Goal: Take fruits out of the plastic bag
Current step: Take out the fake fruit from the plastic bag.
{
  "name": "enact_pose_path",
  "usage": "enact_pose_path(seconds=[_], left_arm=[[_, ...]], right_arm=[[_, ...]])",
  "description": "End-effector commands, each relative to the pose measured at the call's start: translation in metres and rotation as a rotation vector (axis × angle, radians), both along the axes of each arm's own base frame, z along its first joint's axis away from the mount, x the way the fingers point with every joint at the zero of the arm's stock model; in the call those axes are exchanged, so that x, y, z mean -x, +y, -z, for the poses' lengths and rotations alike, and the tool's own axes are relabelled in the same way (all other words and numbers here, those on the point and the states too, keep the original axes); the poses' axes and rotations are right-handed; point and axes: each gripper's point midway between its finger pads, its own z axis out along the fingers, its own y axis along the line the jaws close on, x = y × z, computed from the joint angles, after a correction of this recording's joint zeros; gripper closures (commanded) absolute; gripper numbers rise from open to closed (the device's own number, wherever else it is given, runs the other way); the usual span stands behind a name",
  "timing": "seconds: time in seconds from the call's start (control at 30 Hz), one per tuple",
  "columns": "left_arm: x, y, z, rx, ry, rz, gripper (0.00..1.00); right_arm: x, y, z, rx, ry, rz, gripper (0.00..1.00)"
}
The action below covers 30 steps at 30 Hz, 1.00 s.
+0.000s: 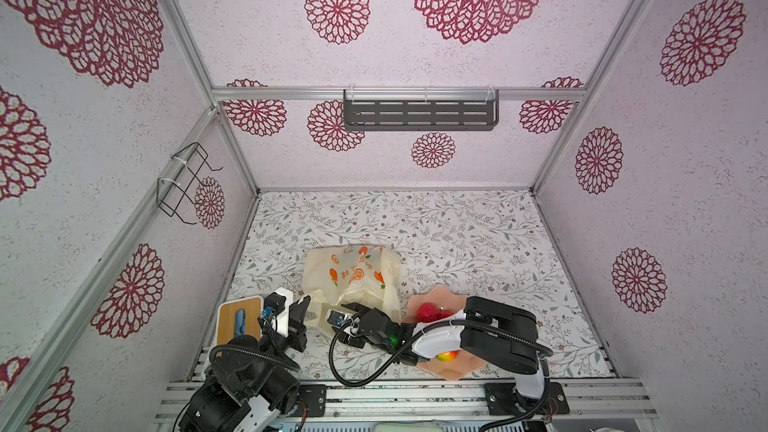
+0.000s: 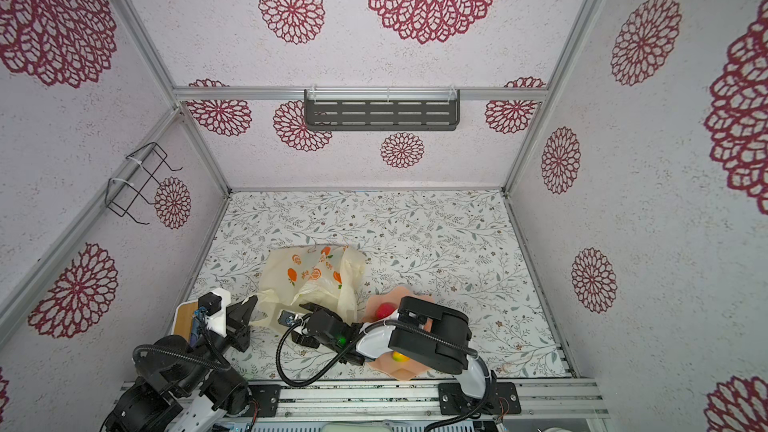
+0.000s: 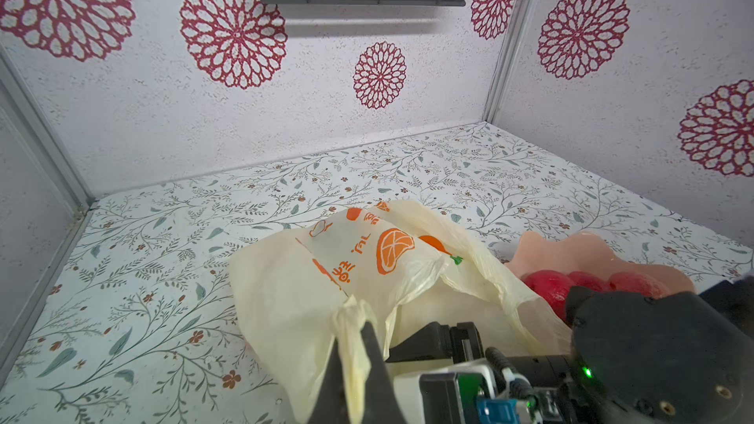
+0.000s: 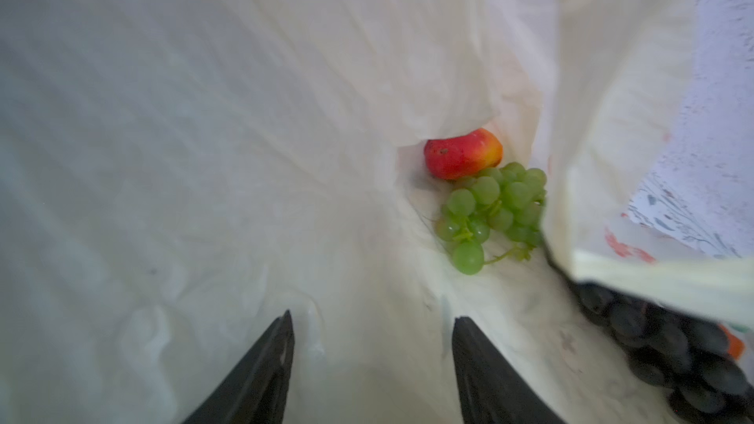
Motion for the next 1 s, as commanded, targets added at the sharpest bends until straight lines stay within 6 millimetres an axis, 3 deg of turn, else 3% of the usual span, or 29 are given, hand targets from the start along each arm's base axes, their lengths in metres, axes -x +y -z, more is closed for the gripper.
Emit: enact_pose_path(seconds=[0.0, 0.17, 0.37, 0.47, 0.5, 0.57, 0.7, 0.8, 0.97], left_arm=[[0.002, 0.003, -0.008, 0.017, -0.021, -0.006, 1.00], [0.003, 0.001, -0.008, 0.014, -0.023, 0.006, 1.00], [0.004, -0.004, -0.009, 0.016, -0.027, 0.033, 1.00], [0.005, -0.005, -0.009, 0.016, -0.027, 0.041, 1.00], [0.005, -0.005, -0.010, 0.017, -0.028, 0.042, 1.00], [0.006, -0.006, -0.010, 0.019, -0.028, 0.047, 1.00], [0.007, -0.009, -0.010, 0.023, -0.031, 0.067, 1.00], [0.008, -0.015, -0.012, 0.031, -0.037, 0.100, 1.00], [0.010, -0.022, -0.016, 0.046, -0.046, 0.137, 1.00]], right_arm=[[-0.007, -0.003, -0.026, -0.052, -0.089, 0.002, 0.37], [-0.001, 0.017, -0.016, 0.001, -0.060, -0.082, 0.48], [-0.026, 0.047, -0.021, -0.034, -0.031, -0.092, 0.62], [-0.045, 0.059, -0.027, -0.080, -0.013, -0.066, 0.57], [-0.063, 0.058, -0.029, -0.101, -0.012, -0.032, 0.55], [-0.080, 0.062, -0.033, -0.140, -0.005, -0.004, 0.52], [-0.109, 0.067, -0.041, -0.225, 0.004, 0.060, 0.39], [-0.120, 0.074, -0.041, -0.275, 0.029, 0.073, 0.35], [-0.116, 0.093, -0.042, -0.345, 0.109, 0.030, 0.31]])
